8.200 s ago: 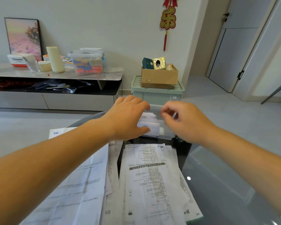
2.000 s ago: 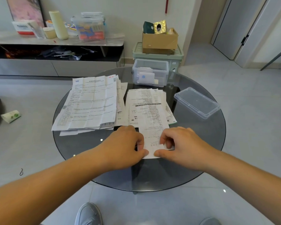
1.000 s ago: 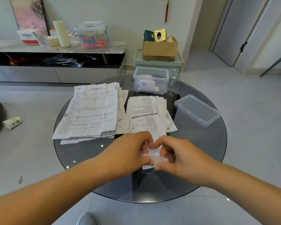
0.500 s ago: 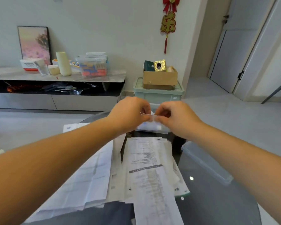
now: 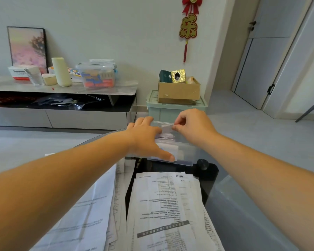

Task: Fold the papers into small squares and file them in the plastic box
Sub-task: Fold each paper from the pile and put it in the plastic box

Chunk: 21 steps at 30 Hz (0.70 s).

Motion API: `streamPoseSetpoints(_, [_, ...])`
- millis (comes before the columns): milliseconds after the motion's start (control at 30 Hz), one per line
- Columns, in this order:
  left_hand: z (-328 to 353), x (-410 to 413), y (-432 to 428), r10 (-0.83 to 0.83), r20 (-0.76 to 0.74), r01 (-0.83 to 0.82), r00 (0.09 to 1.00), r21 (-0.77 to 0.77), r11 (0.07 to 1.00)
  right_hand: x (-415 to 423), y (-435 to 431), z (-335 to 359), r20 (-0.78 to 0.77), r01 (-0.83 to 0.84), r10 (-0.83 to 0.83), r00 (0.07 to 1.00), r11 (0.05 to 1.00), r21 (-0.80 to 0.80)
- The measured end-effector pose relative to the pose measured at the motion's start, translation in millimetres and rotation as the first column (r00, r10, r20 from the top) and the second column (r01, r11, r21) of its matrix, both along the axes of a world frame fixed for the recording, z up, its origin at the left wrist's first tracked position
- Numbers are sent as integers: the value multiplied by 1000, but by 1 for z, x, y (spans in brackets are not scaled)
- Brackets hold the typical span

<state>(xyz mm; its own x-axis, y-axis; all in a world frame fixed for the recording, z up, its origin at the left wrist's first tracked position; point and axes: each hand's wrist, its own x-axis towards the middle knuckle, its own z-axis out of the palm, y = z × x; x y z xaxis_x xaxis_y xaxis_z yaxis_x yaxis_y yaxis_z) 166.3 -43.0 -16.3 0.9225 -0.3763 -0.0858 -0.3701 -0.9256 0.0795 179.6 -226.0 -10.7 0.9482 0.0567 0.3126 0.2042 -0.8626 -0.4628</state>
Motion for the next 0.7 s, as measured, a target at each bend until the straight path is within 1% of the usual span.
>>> streamPoseSetpoints(100, [0,1,1,-5,1,5,1000,-10,1000,-1,1,1,13,-3,4,1000,999,-43])
streamPoseSetpoints(300, [-4,0,1,0,-9,-1,1000,-93,996,-5,1,4,60,-4,11,998,993,-119])
streamPoseSetpoints(433, [-4,-1,0,0,-19,-2,1000,-106,994,-4,5,7,24,-22,27,999,978,-208])
streamPoseSetpoints(500, [-4,-1,1,2,-25,-5,1000,-114,993,-3,6,8,-18,-36,32,999,970,-242])
streamPoseSetpoints(567, [-4,-1,0,2,-28,-6,1000,-120,993,-4,7,10,-56,-59,46,997,964,-259])
streamPoseSetpoints(700, [-5,0,0,1,-26,-4,1000,-131,991,-5,7,12,-81,-99,80,994,954,-284])
